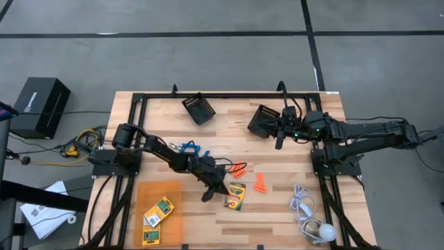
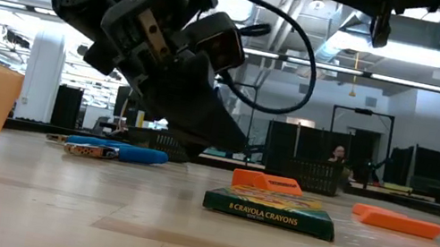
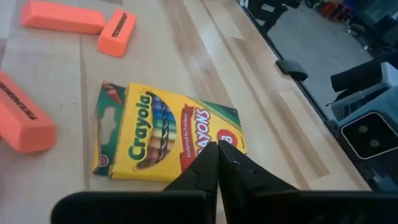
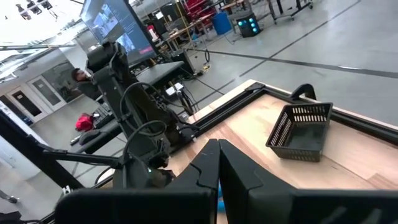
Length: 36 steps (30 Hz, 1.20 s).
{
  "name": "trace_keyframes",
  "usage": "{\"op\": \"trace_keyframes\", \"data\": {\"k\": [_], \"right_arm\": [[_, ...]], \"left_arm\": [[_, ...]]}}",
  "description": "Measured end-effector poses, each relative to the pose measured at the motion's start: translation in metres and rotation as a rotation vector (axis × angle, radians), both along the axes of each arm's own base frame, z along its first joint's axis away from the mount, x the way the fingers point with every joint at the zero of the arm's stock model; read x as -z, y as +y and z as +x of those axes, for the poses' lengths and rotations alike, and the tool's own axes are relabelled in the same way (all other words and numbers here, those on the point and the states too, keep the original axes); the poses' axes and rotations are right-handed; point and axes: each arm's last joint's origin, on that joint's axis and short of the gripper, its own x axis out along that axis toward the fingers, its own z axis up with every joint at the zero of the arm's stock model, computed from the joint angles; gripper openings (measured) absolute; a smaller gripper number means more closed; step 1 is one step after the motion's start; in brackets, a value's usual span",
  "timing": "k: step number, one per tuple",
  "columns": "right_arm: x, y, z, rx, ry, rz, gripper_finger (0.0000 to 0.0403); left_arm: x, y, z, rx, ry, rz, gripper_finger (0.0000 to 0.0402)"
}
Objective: Pick & Place School Supplies
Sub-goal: Put the crayon box into the orange transparent bin
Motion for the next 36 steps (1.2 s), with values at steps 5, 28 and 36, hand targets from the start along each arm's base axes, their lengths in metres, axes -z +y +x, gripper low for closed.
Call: {"op": "trace_keyframes", "data": {"k": [5,28,36], "right_arm": [[0.0,0.0,0.0,0.017,-0.001,-0.002,0.0],[0.0,0.0,0.0,0.013,-0.001,-0.002,0.0],[-0.001,0.0,0.0,0.012,-0.007,-0.002,0.0]], "left_arm": [[0.0,0.0,0.0,0.015,-0.014,0.018,0.0001],[0.02,0.006,0.001,-0.011,0.033,0.026,0.0001],[0.009,0.007,0.009,-0.028,-0.006,-0.005,0.0001]]}}
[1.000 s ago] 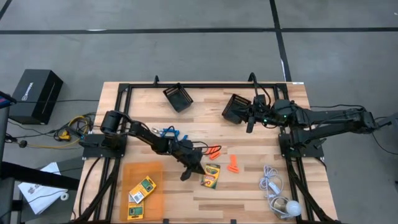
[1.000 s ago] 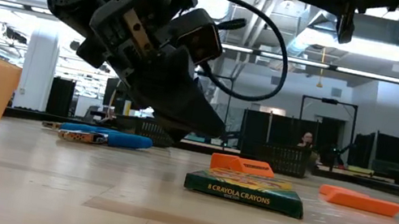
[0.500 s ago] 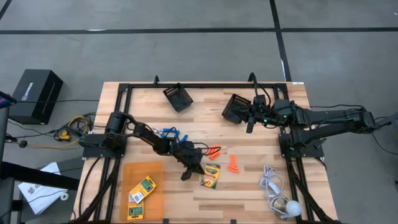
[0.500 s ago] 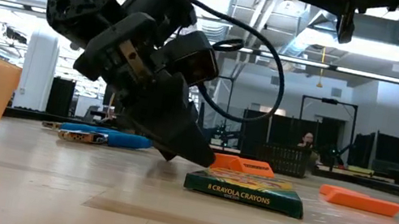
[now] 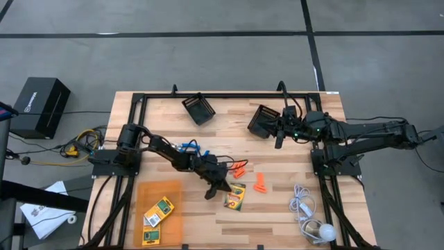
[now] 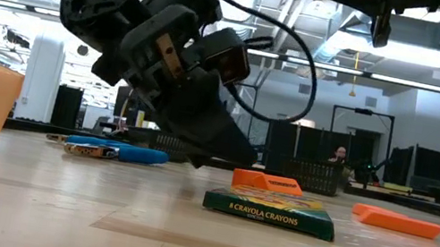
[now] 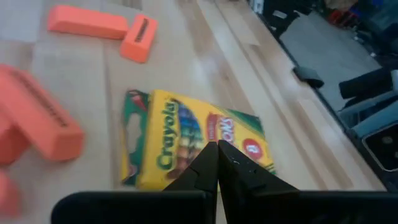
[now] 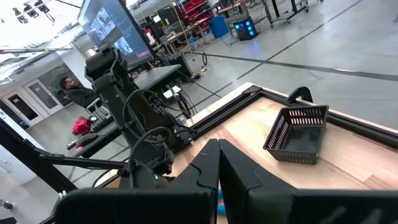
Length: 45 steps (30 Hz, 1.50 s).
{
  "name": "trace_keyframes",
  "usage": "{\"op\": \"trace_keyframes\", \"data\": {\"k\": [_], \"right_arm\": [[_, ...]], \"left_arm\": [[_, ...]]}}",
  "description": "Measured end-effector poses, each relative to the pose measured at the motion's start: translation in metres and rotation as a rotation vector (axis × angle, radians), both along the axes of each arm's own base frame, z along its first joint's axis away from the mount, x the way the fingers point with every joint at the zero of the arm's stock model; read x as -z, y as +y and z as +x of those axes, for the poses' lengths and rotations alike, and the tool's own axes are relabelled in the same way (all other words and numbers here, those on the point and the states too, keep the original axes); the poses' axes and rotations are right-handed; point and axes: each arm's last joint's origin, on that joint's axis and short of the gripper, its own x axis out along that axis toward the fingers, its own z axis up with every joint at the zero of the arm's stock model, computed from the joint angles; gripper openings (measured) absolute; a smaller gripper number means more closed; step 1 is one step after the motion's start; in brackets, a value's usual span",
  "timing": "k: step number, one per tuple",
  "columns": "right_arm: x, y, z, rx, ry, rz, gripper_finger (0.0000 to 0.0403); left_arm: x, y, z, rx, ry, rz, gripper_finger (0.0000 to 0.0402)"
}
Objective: Pick & Place School Supplies
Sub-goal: Put the crayon box into the orange transparent bin
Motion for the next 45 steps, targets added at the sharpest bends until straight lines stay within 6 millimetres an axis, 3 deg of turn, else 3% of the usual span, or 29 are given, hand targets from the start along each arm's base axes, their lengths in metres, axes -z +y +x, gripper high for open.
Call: {"op": "trace_keyframes", "data": {"k": [21,28,45], "right_arm": [[0.0,0.0,0.0,-0.001,-0.001,-0.001,0.0],[0.0,0.0,0.0,-0.016,0.0,0.0,0.0],[0.001,0.001,0.0,-0.052,0.016,0.003,0.0]], "left_arm": [[0.012,0.0,-0.005,0.032,0.117,0.063,0.0001],[0.027,0.0,-0.007,0.044,0.166,0.071,0.0001],[0.033,-0.002,-0.008,0.037,0.176,0.082,0.0001]]}}
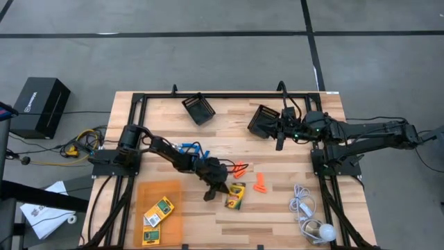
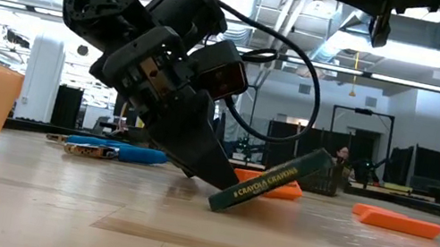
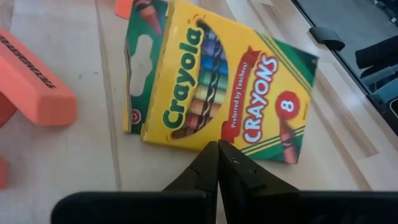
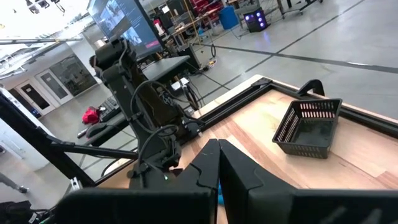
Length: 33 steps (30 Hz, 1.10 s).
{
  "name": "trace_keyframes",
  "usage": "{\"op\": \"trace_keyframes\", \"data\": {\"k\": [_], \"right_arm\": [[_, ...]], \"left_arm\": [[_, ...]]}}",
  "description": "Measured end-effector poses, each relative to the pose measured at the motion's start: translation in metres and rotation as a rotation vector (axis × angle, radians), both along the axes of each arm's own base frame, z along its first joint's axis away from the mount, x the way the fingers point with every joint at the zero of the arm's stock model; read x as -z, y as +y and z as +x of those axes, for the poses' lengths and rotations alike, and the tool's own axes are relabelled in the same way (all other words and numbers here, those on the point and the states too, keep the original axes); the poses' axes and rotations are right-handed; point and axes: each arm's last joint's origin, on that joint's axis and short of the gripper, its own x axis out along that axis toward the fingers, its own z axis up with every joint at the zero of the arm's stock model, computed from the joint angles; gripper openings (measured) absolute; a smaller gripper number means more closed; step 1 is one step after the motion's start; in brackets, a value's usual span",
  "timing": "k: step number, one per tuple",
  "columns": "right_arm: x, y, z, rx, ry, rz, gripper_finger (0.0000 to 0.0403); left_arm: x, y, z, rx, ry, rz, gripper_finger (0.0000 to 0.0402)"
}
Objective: Pick & Place School Supplies
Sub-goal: Put the crayon box into the orange transparent bin
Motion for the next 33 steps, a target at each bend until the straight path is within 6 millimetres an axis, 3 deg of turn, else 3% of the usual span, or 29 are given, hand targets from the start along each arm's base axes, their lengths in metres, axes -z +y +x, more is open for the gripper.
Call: {"op": "trace_keyframes", "data": {"k": [12,18,24,29,33], "right_arm": [[-0.001,0.0,0.0,-0.001,-0.006,0.002,0.0],[-0.001,0.0,0.0,-0.006,-0.008,0.003,0.0],[-0.001,0.0,0.0,-0.008,-0.008,0.001,0.0],[-0.001,0.0,0.0,-0.009,-0.005,-0.003,0.0],[0.0,0.0,0.0,-0.007,-0.002,-0.003,0.0]], "left_arm": [[0.004,-0.012,0.0,-0.037,-0.009,0.011,0.0001],[-0.023,-0.002,-0.001,-0.072,-0.011,-0.056,0.0001],[-0.03,0.011,0.001,-0.12,-0.025,-0.053,0.0001],[-0.028,0.009,0.007,-0.117,-0.069,-0.073,0.0001],[-0.042,0.001,0.018,-0.094,-0.163,-0.103,0.0001]]}}
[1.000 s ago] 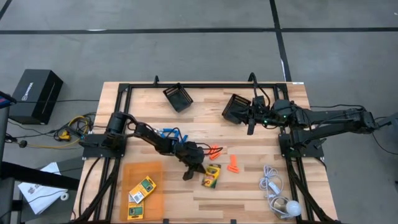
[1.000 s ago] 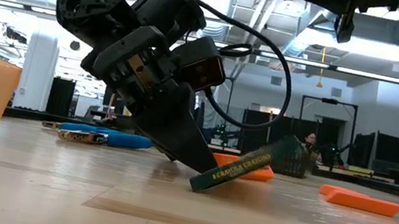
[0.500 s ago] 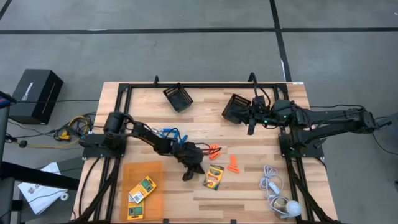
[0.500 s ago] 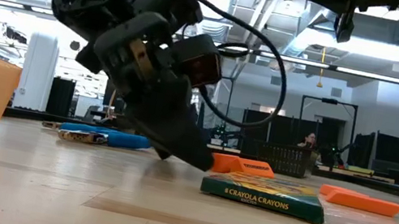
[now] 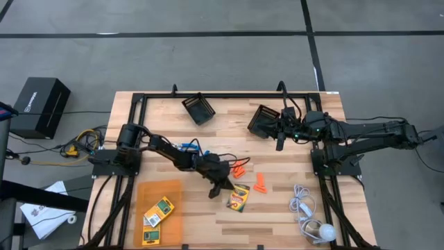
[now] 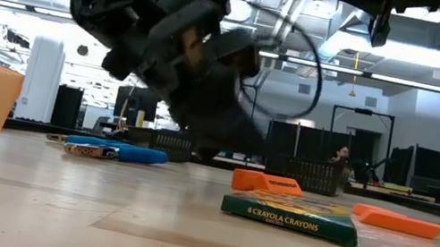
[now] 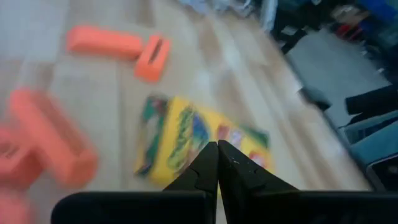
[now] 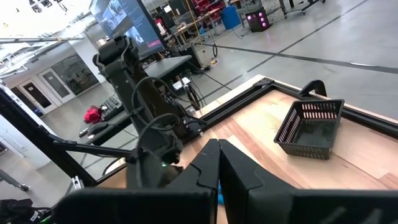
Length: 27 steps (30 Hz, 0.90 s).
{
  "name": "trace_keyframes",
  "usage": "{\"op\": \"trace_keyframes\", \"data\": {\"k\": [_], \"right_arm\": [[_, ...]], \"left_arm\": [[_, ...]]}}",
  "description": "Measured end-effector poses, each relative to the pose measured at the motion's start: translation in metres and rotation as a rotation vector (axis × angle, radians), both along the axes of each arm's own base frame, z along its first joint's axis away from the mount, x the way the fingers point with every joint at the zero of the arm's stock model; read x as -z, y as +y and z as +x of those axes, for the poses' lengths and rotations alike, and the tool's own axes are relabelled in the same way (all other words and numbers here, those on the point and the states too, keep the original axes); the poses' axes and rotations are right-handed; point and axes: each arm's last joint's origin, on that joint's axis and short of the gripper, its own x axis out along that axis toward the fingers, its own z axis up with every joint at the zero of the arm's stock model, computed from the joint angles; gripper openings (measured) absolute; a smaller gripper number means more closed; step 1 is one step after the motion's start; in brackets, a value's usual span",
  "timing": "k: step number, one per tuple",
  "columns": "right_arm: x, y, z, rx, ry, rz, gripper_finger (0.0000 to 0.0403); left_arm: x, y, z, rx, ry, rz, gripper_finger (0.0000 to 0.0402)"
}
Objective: Pick & Place School Supplies
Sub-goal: Put the crayon box into the orange transparent bin
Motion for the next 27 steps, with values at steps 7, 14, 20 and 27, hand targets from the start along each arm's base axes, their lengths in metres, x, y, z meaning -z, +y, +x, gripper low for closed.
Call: {"op": "trace_keyframes", "data": {"k": [7,14,20,27], "right_arm": [[0.0,-0.001,0.0,-0.007,0.001,-0.001,0.0],[0.0,-0.003,0.0,0.001,0.0,0.0,0.0],[0.0,-0.003,0.0,0.0,0.003,0.0,0.0],[0.0,-0.003,0.0,0.001,0.003,0.0,0.0]], "left_arm": [[-0.001,-0.005,0.005,0.021,-0.021,0.02,0.0001],[0.021,-0.006,0.007,0.045,0.026,-0.006,0.0001],[0.023,-0.007,0.008,0.049,0.02,-0.006,0.0001],[0.031,-0.006,0.003,0.081,0.089,0.065,0.0001]]}}
